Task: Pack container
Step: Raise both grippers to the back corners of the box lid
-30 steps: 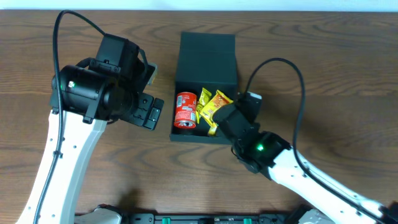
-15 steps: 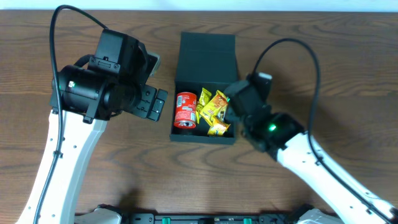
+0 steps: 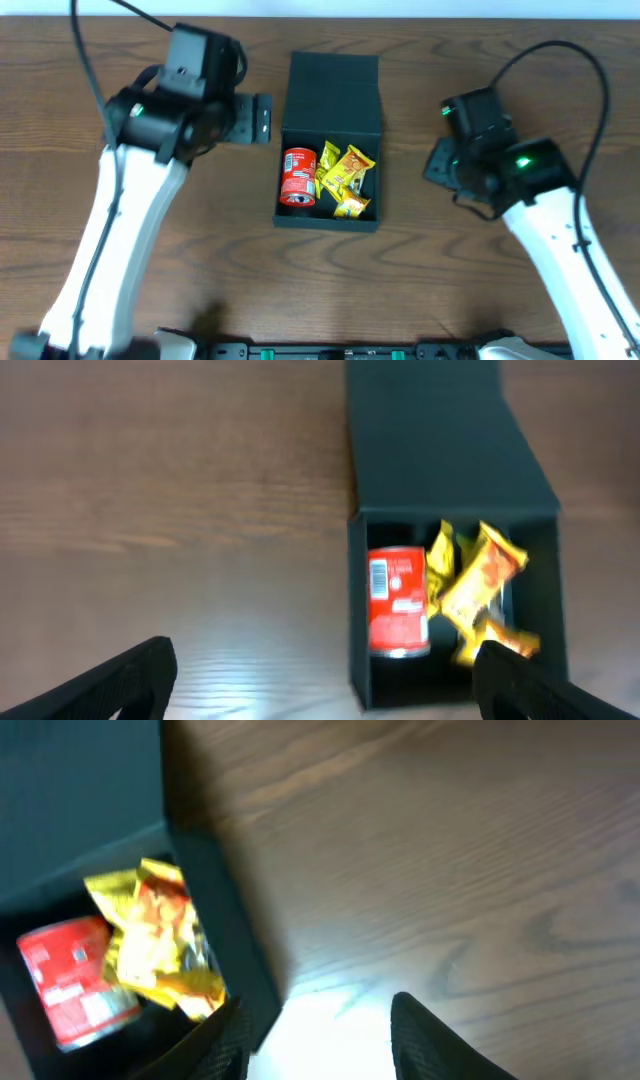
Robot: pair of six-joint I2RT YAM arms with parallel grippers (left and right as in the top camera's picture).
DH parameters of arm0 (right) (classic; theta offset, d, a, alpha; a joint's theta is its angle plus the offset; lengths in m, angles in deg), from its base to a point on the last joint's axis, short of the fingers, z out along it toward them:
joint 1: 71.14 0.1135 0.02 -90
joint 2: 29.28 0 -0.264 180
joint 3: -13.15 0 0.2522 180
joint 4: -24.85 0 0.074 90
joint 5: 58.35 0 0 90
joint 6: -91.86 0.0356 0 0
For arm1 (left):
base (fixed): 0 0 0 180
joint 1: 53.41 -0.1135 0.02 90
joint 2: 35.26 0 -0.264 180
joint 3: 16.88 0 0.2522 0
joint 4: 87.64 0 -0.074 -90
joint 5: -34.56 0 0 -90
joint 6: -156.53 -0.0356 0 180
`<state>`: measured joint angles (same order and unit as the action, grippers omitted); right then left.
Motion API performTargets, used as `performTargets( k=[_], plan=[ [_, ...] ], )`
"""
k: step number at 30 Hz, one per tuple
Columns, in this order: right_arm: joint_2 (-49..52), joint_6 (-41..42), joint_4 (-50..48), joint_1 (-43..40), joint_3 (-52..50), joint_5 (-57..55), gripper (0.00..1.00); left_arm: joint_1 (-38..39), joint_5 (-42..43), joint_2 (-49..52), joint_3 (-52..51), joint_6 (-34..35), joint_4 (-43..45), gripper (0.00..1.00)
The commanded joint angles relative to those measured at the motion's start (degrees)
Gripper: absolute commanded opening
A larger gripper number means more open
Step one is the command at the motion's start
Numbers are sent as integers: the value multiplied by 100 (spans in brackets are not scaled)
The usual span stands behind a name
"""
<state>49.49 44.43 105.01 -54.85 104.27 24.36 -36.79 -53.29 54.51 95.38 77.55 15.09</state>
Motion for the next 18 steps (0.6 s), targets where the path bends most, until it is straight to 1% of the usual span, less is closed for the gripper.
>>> performTargets(
  k=[1, 3, 6, 8, 12, 13, 14, 15, 16, 17, 18],
  plan=[
    [345, -334, -44, -492, 417, 754, 45, -240, 894, 837, 66, 831, 275, 95],
    [767, -599, -192, -719, 758, 1113, 47, -439, 1749, 1357, 68, 970, 654, 96],
    [1379, -817, -234, -863, 1180, 1478, 49, -697, 2378, 1766, 68, 1241, 1036, 98],
    [1823, -903, -232, -918, 1464, 1591, 50, -879, 2575, 1952, 68, 1445, 1270, 98],
    [2697, -1008, -297, -1032, 1939, 1939, 51, -1200, 2640, 2247, 68, 1895, 1486, 99],
    [2894, -1010, -323, -1058, 2020, 2031, 49, -1261, 2686, 2334, 68, 1971, 1541, 100],
    [3073, -1010, -358, -1082, 2081, 2111, 46, -1305, 2756, 2409, 68, 2026, 1602, 95],
    [3211, -1012, -404, -1106, 2111, 2153, 40, -1349, 2839, 2505, 68, 2083, 1685, 91],
    [3348, -1012, -455, -1123, 2127, 2197, 35, -1384, 2944, 2603, 68, 2120, 1766, 84],
    [3451, -1012, -505, -1141, 2129, 2253, 33, -1405, 3025, 2684, 68, 2122, 1840, 75],
    [3543, -1012, -546, -1150, 2129, 2317, 31, -1425, 3154, 2800, 68, 2129, 1947, 63]
  ],
)
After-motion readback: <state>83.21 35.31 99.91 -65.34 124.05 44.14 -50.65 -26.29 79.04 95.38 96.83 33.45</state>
